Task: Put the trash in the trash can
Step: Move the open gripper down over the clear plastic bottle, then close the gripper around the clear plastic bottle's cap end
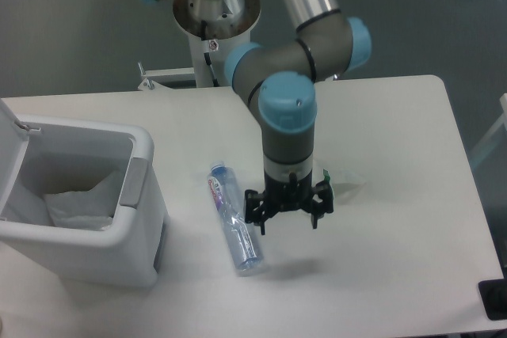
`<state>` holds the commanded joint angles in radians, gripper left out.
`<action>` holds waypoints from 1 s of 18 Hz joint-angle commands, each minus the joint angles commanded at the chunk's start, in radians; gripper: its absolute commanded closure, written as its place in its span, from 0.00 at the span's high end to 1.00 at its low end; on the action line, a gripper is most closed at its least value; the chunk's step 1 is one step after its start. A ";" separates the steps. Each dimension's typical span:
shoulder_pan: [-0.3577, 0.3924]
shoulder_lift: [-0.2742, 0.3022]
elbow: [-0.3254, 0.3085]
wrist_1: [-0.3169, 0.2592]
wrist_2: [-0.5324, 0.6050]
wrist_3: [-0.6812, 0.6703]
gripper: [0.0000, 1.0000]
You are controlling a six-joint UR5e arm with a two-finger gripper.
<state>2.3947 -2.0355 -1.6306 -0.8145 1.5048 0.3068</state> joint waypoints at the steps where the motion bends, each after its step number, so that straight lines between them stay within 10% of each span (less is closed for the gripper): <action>1: -0.003 -0.003 0.000 0.000 0.002 0.000 1.00; 18: -0.054 -0.097 -0.002 0.002 0.009 -0.002 1.00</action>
<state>2.3409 -2.1322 -1.6322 -0.8130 1.5140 0.3053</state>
